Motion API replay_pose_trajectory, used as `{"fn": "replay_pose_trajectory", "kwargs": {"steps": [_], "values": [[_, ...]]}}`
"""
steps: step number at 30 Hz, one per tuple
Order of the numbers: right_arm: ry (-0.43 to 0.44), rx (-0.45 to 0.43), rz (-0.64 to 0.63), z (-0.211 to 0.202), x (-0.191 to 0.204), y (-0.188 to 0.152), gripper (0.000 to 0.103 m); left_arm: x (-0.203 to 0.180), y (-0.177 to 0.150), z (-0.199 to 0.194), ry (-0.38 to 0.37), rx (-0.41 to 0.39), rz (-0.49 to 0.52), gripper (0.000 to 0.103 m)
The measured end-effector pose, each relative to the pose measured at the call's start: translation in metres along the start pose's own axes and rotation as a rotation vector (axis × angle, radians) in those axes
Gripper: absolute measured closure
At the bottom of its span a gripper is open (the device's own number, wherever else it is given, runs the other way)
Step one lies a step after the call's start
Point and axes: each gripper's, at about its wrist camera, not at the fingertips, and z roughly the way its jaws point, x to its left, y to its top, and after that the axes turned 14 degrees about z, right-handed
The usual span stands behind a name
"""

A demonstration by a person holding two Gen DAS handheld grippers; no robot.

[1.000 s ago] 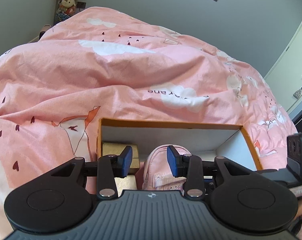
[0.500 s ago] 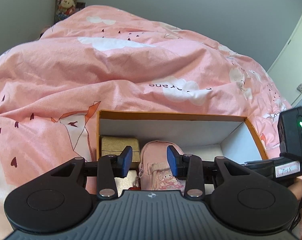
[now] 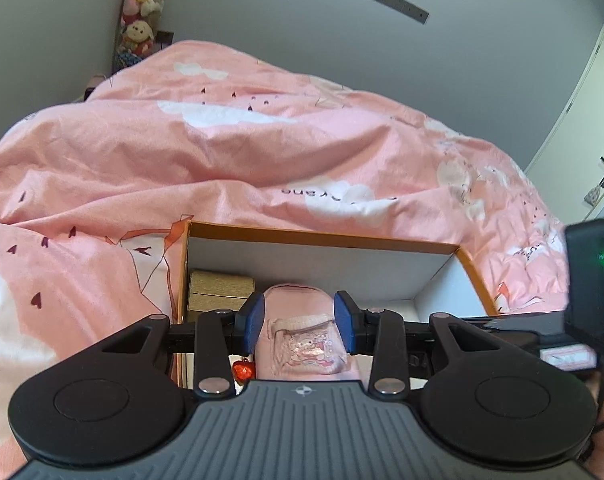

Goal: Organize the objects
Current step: 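Lower the pouch and wallet into the orange box, opening both grippers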

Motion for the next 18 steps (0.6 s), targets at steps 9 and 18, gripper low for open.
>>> {"fn": "replay_pose_trajectory", "kwargs": {"steps": [9, 18], "values": [[0.042, -0.188, -0.115, -0.08, 0.012, -0.042, 0.06, -0.023, -0.01, -0.043, 0.003, -0.074, 0.052, 0.056], [0.021, -0.339, -0.144, -0.139, 0.004, -0.107, 0.037, -0.053, -0.037, -0.077, -0.073, -0.047, 0.139, 0.054]]}}
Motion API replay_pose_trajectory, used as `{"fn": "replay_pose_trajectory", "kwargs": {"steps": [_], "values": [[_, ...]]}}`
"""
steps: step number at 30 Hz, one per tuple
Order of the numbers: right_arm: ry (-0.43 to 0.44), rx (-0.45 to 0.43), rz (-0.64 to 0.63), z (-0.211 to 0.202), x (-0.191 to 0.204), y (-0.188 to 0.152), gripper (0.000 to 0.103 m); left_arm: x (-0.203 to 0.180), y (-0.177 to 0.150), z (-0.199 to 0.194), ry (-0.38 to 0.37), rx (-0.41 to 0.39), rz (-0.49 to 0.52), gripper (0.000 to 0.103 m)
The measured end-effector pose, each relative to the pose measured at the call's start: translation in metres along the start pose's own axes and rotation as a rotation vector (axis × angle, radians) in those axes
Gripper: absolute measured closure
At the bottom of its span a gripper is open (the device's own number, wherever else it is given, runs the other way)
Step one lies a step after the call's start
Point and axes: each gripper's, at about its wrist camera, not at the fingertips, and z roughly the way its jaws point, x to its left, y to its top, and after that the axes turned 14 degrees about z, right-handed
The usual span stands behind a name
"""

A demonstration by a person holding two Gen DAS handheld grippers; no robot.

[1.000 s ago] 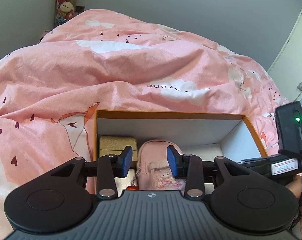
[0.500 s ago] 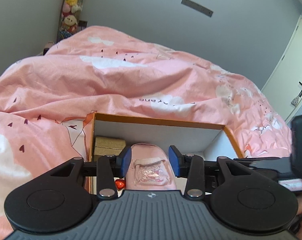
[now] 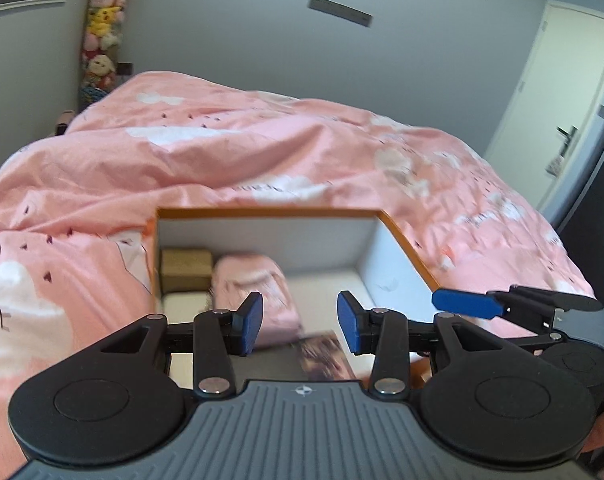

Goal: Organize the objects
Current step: 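Lower the pouch and wallet into the orange box, opening both grippers, then grasp the white-black plush dog with the left gripper while the right grasps the brown bear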

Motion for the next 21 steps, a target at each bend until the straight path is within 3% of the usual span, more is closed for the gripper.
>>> {"fn": "replay_pose_trajectory", "kwargs": {"steps": [2, 5, 10, 14, 20, 21], "values": [[-0.024, -0.021, -0.001, -0.013, -0.001, -0.012, 0.035, -0.009, -0.008, -0.008, -0.014, -0.007, 0.017, 0.047], [-0.034, -0.017, 0.011, -0.028, -0.004, -0.028, 0.033, -0.019, -0.02, -0.013, -0.033, 0.008, 0.04, 0.045], [-0.062, 0.042, 0.055, -0.044, -0.014, -0.052, 0.033, -0.026, -0.041, -0.008, -0.086, 0.089, 0.066, 0.045], [-0.11, 0.106, 0.088, -0.046, -0.021, -0.068, 0.033, -0.023, -0.055, -0.007, -0.148, 0.158, 0.015, 0.047], [-0.176, 0.184, 0.138, -0.045, -0.033, -0.091, 0.043, -0.022, -0.075, -0.002, -0.188, 0.227, -0.022, 0.047], [-0.184, 0.191, 0.144, -0.046, -0.035, -0.095, 0.048, -0.024, -0.077, 0.0, -0.204, 0.237, -0.025, 0.048]]}}
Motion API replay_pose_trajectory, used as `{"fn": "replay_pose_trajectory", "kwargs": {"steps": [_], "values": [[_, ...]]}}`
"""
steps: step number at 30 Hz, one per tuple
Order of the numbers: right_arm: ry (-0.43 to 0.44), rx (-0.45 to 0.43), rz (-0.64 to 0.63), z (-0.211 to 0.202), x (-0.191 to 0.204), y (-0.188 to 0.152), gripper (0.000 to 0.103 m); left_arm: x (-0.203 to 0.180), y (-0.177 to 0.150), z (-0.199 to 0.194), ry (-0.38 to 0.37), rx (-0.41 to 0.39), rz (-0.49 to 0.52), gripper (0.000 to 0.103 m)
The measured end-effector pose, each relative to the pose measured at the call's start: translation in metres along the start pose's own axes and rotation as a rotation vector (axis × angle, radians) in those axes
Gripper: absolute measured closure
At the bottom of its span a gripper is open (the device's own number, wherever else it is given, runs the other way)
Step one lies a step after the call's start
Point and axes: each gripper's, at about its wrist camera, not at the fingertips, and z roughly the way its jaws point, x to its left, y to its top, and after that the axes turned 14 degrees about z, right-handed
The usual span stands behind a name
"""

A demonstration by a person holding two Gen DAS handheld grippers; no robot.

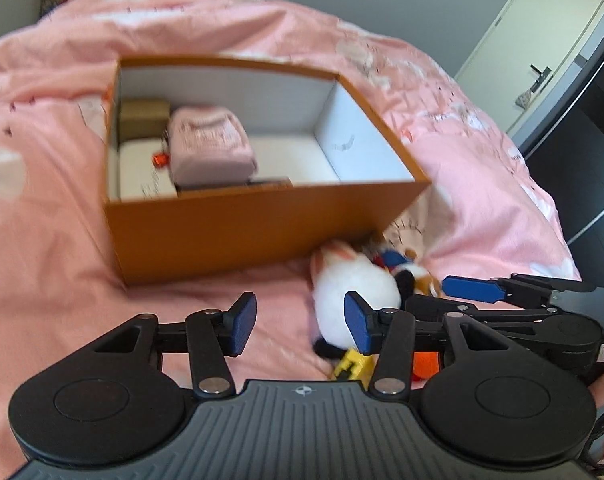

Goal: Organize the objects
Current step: 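Grasp the white-black plush dog with the left gripper while the right grasps the brown bear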

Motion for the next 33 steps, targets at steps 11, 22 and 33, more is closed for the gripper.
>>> {"fn": "replay_pose_trajectory", "kwargs": {"steps": [11, 22, 33], "values": [[0.007, 0.058, 0.042, 0.004, -0.012, -0.013, 0.071, -0.025, -0.004, 0.019, -0.071, 0.053, 0.035, 0.051], [-0.044, -0.011, 0.062, 0.009, -0.032, 0.011, 0.09, -0.051, 0.022, 0.043, -0.116, 0.008, 0.106, 0.053], [-0.055, 0.04, 0.175, 0.019, -0.07, 0.018, 0.082, -0.077, 0.031, 0.087, -0.089, 0.082, 0.164, 0.041]]}}
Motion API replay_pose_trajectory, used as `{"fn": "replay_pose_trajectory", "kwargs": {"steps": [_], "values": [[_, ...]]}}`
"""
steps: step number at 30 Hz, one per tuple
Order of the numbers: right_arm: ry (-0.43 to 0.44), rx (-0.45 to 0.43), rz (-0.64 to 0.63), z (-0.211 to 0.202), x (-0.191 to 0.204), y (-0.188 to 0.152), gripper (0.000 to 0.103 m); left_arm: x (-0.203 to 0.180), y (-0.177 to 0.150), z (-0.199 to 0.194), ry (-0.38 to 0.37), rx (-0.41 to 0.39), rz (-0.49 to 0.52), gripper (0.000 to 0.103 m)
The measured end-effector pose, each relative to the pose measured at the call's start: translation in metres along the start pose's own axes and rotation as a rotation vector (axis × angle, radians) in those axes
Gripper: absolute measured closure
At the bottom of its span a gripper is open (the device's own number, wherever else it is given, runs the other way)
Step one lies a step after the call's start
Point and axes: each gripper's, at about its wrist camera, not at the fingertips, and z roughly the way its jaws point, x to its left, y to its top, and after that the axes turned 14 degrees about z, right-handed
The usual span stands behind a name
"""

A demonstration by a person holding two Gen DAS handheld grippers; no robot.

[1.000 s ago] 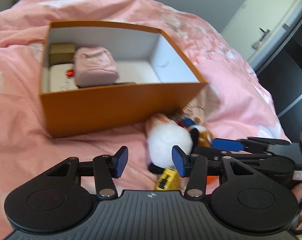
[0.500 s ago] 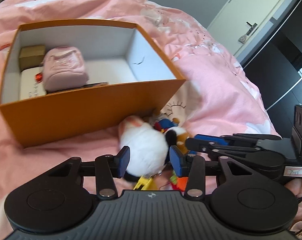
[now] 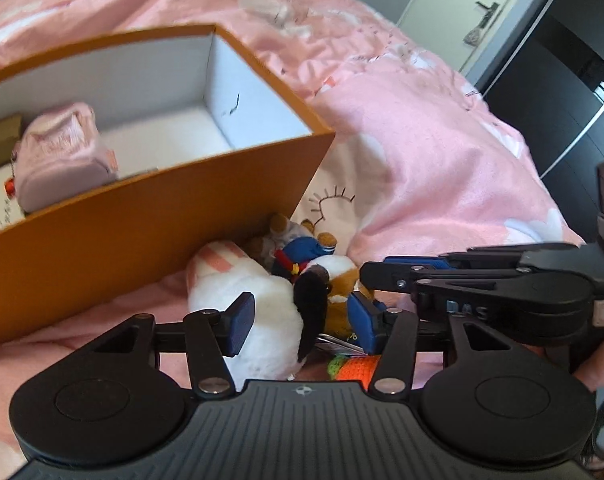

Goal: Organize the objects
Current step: 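Grasp the white-black plush dog with the left gripper while the right grasps the brown bear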

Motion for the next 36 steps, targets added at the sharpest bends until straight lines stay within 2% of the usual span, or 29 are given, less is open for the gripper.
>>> {"fn": "replay_pose_trajectory", "kwargs": {"steps": [3, 5, 12, 16, 17, 19, 24, 27, 32, 34, 36], "values": [[0.027, 0.017, 0.058, 0.001, -0.011, 0.002, 0.08, 0.001, 0.002, 0.007, -0.006, 0.006, -0.022, 0.031], [0.039, 0.026, 0.099, 0.002, -0.017, 0.004, 0.079, -0.002, 0.005, 0.011, 0.012, 0.011, -0.012, 0.028], [0.107, 0.068, 0.198, 0.011, -0.031, 0.011, 0.075, -0.01, 0.0, 0.027, 0.185, 0.09, 0.1, 0.025], [0.14, 0.101, 0.212, 0.016, -0.028, 0.009, 0.066, 0.002, -0.008, 0.02, 0.154, 0.08, 0.056, 0.025], [0.147, 0.107, 0.198, 0.017, -0.025, 0.009, 0.064, 0.006, -0.011, 0.015, 0.144, 0.07, 0.039, 0.028], [0.155, 0.114, 0.158, 0.018, -0.018, 0.007, 0.052, 0.013, -0.017, 0.005, 0.123, 0.045, 0.008, 0.035], [0.103, 0.123, 0.085, 0.031, -0.011, 0.003, 0.052, 0.03, -0.028, -0.015, 0.086, 0.007, -0.088, 0.054], [0.11, 0.145, 0.098, 0.04, -0.015, 0.003, 0.059, 0.037, -0.031, -0.022, 0.074, -0.003, -0.135, 0.059], [0.177, 0.152, 0.029, 0.03, 0.003, -0.002, 0.062, 0.046, -0.034, -0.025, 0.057, -0.008, -0.203, 0.059], [0.17, 0.16, 0.005, 0.032, 0.011, -0.006, 0.062, 0.049, -0.034, -0.024, 0.05, 0.0, -0.234, 0.054], [0.148, 0.154, -0.023, 0.036, 0.016, -0.01, 0.062, 0.052, -0.033, -0.022, 0.042, 0.013, -0.266, 0.039]]}}
